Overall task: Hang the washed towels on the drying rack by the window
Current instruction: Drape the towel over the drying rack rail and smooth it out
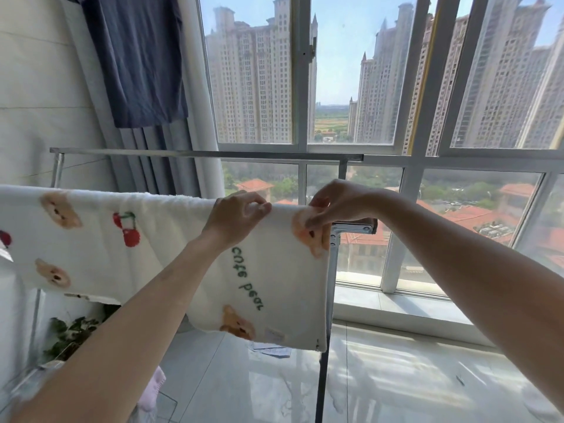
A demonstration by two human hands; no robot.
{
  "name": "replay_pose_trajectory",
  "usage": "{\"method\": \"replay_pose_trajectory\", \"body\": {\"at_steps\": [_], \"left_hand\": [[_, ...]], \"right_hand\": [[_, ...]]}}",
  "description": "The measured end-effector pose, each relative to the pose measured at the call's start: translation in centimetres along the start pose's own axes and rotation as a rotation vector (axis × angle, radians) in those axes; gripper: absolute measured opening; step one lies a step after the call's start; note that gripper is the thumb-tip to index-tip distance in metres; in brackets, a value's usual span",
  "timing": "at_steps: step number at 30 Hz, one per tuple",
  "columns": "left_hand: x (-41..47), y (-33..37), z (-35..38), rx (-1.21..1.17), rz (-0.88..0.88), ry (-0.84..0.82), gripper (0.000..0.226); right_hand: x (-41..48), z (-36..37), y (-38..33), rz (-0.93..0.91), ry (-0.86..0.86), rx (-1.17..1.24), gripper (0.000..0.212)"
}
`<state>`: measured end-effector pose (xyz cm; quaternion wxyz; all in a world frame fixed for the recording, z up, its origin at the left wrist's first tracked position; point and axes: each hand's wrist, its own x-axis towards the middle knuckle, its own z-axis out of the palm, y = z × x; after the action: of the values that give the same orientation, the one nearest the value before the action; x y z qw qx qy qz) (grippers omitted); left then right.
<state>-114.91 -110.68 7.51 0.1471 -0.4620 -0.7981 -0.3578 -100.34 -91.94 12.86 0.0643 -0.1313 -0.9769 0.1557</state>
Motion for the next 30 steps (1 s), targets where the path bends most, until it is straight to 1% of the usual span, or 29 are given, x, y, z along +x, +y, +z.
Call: {"method": "replay_pose_trajectory", "body": {"at_steps": [3, 5, 6, 8, 12, 16, 20, 23, 25, 27, 30], "left_hand": [[-0.2, 0.1, 0.2, 0.013, 0.007, -0.008, 0.027], [-0.5, 0.2, 0.1, 0.004, 0.028, -0.001, 0.033], [-0.7, 0.0, -0.1, 0.001, 0.025, 0.026, 0.034], [-1.0, -0.9, -0.9, -0.007, -0.005, 0.108, 0.030], [-1.7, -4.9, -4.4, -0.036, -0.165, 0.258, 0.027], [-2.4, -10.0, -8.5, -0.058, -0.391, 0.377, 0.037], [-2.1, -16.6, -12.7, -0.071, -0.611, 0.499, 0.034], [-1.1, -20.8, -15.1, -0.081, -0.745, 0.578, 0.037], [0.0, -23.4, -16.5, -0.097, -0.824, 0.615, 0.044], [1.3, -26.2, -17.9, -0.138, -0.894, 0.635, 0.056], [3.5, -29.7, -19.1, -0.223, -0.968, 0.601, 0.074]], "right_hand": [[0.0, -0.4, 0.0, 0.042, -0.071, -0.027, 0.046], [0.2, -0.4, -0.8, 0.052, -0.103, -0.046, 0.048], [0.4, -0.2, -1.4, 0.044, -0.101, -0.019, 0.050], [1.1, 0.5, -3.0, -0.005, -0.050, 0.072, 0.051], [4.5, 2.4, -7.9, -0.156, 0.095, 0.075, 0.040], [8.3, 4.1, -12.8, -0.248, 0.159, 0.061, 0.028], [13.1, 5.9, -19.3, -0.351, 0.136, 0.083, 0.026], [16.9, 7.7, -23.8, -0.391, 0.084, 0.058, 0.030], [19.7, 8.9, -26.6, -0.395, 0.018, -0.006, 0.033], [22.6, 10.2, -29.5, -0.386, -0.038, -0.055, 0.035], [26.3, 11.9, -32.8, -0.370, -0.085, -0.061, 0.038]]}}
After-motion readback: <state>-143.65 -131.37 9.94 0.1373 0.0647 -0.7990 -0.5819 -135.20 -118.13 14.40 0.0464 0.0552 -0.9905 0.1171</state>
